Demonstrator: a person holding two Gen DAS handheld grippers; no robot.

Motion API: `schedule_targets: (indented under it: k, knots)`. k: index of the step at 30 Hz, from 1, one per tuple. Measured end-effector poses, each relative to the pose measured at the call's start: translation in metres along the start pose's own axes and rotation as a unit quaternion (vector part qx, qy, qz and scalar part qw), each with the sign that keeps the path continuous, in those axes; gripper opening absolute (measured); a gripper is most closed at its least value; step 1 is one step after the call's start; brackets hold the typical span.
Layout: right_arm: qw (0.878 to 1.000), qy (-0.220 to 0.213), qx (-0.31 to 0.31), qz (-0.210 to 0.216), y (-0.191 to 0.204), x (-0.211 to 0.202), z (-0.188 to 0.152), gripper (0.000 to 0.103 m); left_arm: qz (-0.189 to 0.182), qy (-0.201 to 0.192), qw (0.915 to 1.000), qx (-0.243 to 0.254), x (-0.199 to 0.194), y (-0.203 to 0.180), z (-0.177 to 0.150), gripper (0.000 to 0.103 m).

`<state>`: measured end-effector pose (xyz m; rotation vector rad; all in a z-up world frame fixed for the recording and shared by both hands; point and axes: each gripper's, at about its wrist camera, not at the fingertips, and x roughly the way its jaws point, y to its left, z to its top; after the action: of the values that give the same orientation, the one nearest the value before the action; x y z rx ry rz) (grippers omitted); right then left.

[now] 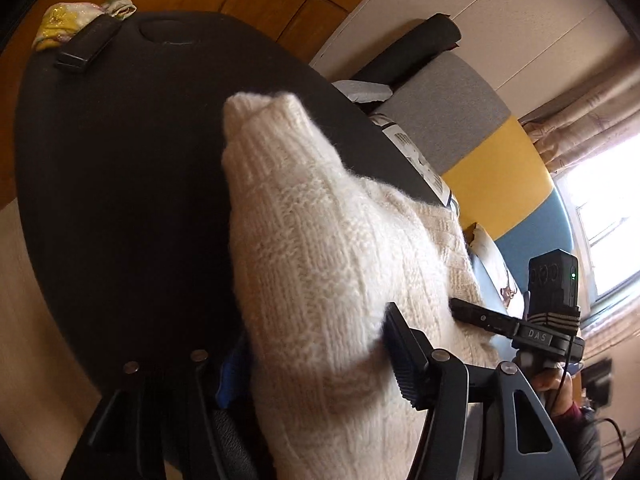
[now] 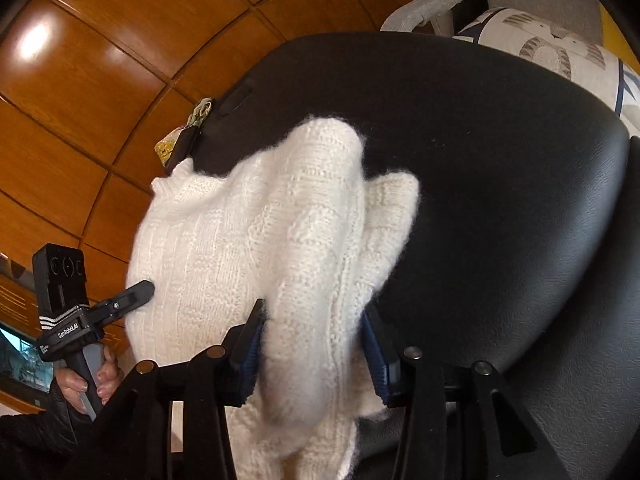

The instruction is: Fold clothes

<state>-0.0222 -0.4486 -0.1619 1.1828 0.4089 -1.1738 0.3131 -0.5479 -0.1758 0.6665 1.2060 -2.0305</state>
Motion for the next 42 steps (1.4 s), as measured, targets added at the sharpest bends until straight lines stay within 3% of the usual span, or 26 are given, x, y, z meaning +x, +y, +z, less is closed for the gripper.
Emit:
schedule_targets:
  k: [3, 7, 9, 12, 18, 22, 26, 31, 34, 37, 40, 42]
  knots:
    - [0.997, -0.048, -0.054, -0.04, 0.038, -0.018, 0.023, 0.044, 0.019, -0.015, 0.9995, 0.021, -0.024, -0.004, 0.0, 0.064]
    - [0.989, -0.082, -0.125, -0.022, 0.08, -0.027, 0.044, 0.044, 0.037, -0.065, 0.9954, 0.059, -0.056, -0.014, 0.0, 0.065]
    - [0.987, -0.067, -0.143, -0.024, 0.096, -0.01, 0.056, 0.044, 0.029, -0.083, 0.9935, 0.071, -0.061, -0.014, 0.011, 0.067]
    - [0.984, -0.034, -0.159, -0.071, 0.105, 0.022, 0.07, 0.044, 0.028, -0.09, 0.9912, 0.092, -0.05, -0.025, 0.028, 0.067]
    - [0.983, 0.036, -0.126, -0.128, 0.07, 0.048, 0.06, 0.041, 0.018, -0.033, 0.993, 0.112, 0.01, -0.061, 0.05, 0.067]
    - [0.989, 0.012, -0.103, -0.107, 0.052, 0.041, 0.037, 0.041, 0.041, 0.007, 0.9895, 0.138, 0.034, -0.065, 0.048, 0.068]
    - [0.993, -0.012, -0.079, -0.084, 0.044, 0.036, 0.035, 0.041, 0.05, 0.014, 0.9862, 0.158, 0.042, -0.067, 0.042, 0.069]
    - [0.992, -0.034, -0.102, -0.07, 0.057, 0.007, 0.033, 0.041, 0.037, -0.009, 0.9879, 0.15, 0.01, -0.072, 0.025, 0.069]
    - [0.989, -0.054, -0.132, -0.037, 0.074, -0.017, 0.022, 0.041, 0.026, -0.024, 0.9891, 0.143, -0.013, -0.074, 0.014, 0.069]
    - [0.985, -0.042, -0.17, -0.001, 0.093, -0.03, 0.001, 0.041, 0.015, -0.036, 0.9901, 0.135, -0.033, -0.076, 0.002, 0.069]
    - [0.982, -0.005, -0.189, 0.003, 0.098, -0.029, -0.027, 0.041, 0.001, -0.02, 0.9915, 0.129, -0.034, -0.076, -0.016, 0.069]
    - [0.982, 0.02, -0.187, -0.03, 0.09, -0.024, -0.041, 0.041, 0.003, -0.014, 0.9877, 0.156, -0.035, -0.079, -0.031, 0.069]
